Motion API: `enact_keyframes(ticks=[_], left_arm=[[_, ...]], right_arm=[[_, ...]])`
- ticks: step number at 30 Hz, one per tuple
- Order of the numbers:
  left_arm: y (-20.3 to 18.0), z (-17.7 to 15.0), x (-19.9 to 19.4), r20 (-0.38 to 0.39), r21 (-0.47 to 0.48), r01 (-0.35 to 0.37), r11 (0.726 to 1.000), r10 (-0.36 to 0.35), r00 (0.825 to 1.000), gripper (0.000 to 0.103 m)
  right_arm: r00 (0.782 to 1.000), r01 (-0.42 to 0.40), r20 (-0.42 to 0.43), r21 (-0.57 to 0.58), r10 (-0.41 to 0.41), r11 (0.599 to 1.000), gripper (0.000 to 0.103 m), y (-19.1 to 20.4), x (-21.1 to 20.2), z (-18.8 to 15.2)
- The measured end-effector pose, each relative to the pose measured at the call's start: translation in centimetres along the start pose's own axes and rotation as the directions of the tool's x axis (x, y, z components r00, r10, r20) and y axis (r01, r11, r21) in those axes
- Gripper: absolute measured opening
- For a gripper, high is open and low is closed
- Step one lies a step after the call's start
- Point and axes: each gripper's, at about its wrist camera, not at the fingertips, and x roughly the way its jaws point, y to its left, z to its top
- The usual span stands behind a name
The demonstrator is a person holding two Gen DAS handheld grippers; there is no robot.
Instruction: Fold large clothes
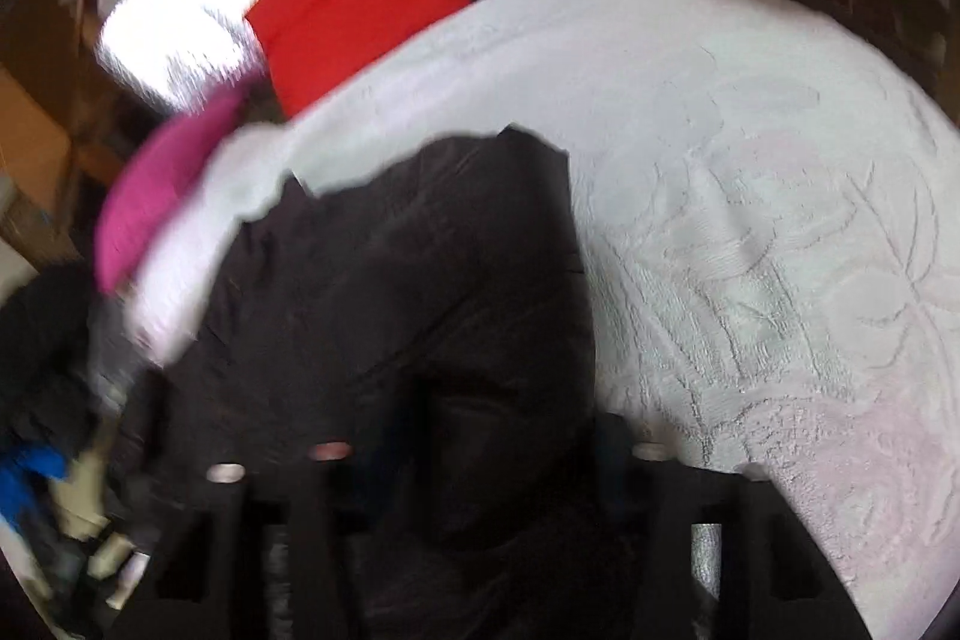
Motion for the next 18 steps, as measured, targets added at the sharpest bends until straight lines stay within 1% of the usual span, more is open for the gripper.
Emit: enact_keyframes(ticks=[1, 2, 3, 5, 7, 8, 9, 10, 11, 12, 13, 14, 15, 16, 17, 18], left_arm=[[-0.2, -0.1, 0.4, -0.009, 0.012, -0.016, 1.0, 0.016, 1.0, 0.066], [-0.5, -0.2, 0.8, -0.006, 0.03, -0.048, 0.998, 0.048, 0.999, 0.064], [-0.6, -0.2, 0.9, 0.005, 0.041, -0.064, 0.997, 0.064, 0.998, 0.063], [-1.0, -0.1, 1.1, 0.028, 0.064, -0.1, 0.993, 0.099, 0.995, 0.061], [-1.5, 0.1, 1.8, 0.04, 0.088, -0.147, 0.985, 0.144, 0.989, 0.061], [-1.8, 0.2, 2.6, 0.039, 0.105, -0.183, 0.978, 0.179, 0.983, 0.062], [-2.0, 0.3, 3.2, 0.033, 0.121, -0.211, 0.97, 0.208, 0.978, 0.065], [-2.1, 0.2, 3.7, 0.023, 0.137, -0.237, 0.962, 0.236, 0.971, 0.07], [-2.3, 0.2, 4.0, 0.017, 0.143, -0.248, 0.958, 0.249, 0.968, 0.072], [-2.3, 0.2, 4.1, 0.014, 0.139, -0.251, 0.958, 0.252, 0.968, 0.072], [-2.1, 0.4, 3.9, 0.003, 0.124, -0.236, 0.964, 0.238, 0.971, 0.072], [-1.8, 0.4, 3.6, -0.012, 0.104, -0.214, 0.971, 0.216, 0.976, 0.072], [-1.0, 0.5, 2.8, -0.028, 0.072, -0.178, 0.981, 0.18, 0.983, 0.072], [-0.5, 0.6, 2.4, -0.04, 0.041, -0.144, 0.989, 0.146, 0.989, 0.072], [0.1, 0.8, 2.0, -0.045, 0.011, -0.11, 0.994, 0.11, 0.993, 0.072], [1.1, 1.1, 1.2, -0.046, -0.038, -0.057, 0.998, 0.056, 0.997, 0.073]], right_arm=[[1.0, 0.025, 0.018, -0.024, -0.024, 0.999, 0.041, 0.0, 0.0, 0.1], [0.998, 0.047, 0.035, -0.039, -0.045, 0.998, 0.036, 0.5, -0.4, 0.0], [0.996, 0.07, 0.065, -0.043, -0.067, 0.997, 0.029, 0.8, -1.0, -0.1], [0.989, 0.092, 0.124, -0.042, -0.086, 0.995, 0.024, 0.9, -2.3, 0.1], [0.98, 0.111, 0.17, -0.034, -0.103, 0.993, 0.023, 1.1, -2.8, 0.4], [0.981, 0.114, 0.163, -0.03, -0.108, 0.993, 0.023, 0.9, -2.5, 0.5], [0.983, 0.134, 0.132, -0.03, -0.129, 0.991, 0.023, 0.6, -1.6, 0.4], [0.984, 0.149, 0.108, -0.034, -0.145, 0.988, 0.023, 0.3, -0.8, 0.6], [0.985, 0.16, 0.066, -0.041, -0.157, 0.986, 0.024, 0.0, 0.3, 0.4], [0.987, 0.157, 0.048, -0.042, -0.155, 0.987, 0.025, -0.2, 0.7, 0.3], [0.987, 0.154, 0.053, -0.033, -0.153, 0.987, 0.026, 0.0, 0.3, 0.4], [0.989, 0.145, 0.045, -0.018, -0.144, 0.989, 0.026, 0.0, -0.3, 0.6], [0.991, 0.131, 0.038, -0.001, -0.13, 0.991, 0.026, -0.2, -1.1, 0.7], [0.993, 0.109, 0.048, 0.021, -0.11, 0.994, 0.029, -0.3, -2.0, 0.9], [0.992, 0.094, 0.08, 0.041, -0.097, 0.995, 0.036, -0.5, -3.3, 1.0], [0.986, 0.097, 0.128, 0.057, -0.104, 0.994, 0.045, -0.6, -4.7, 1.1]])
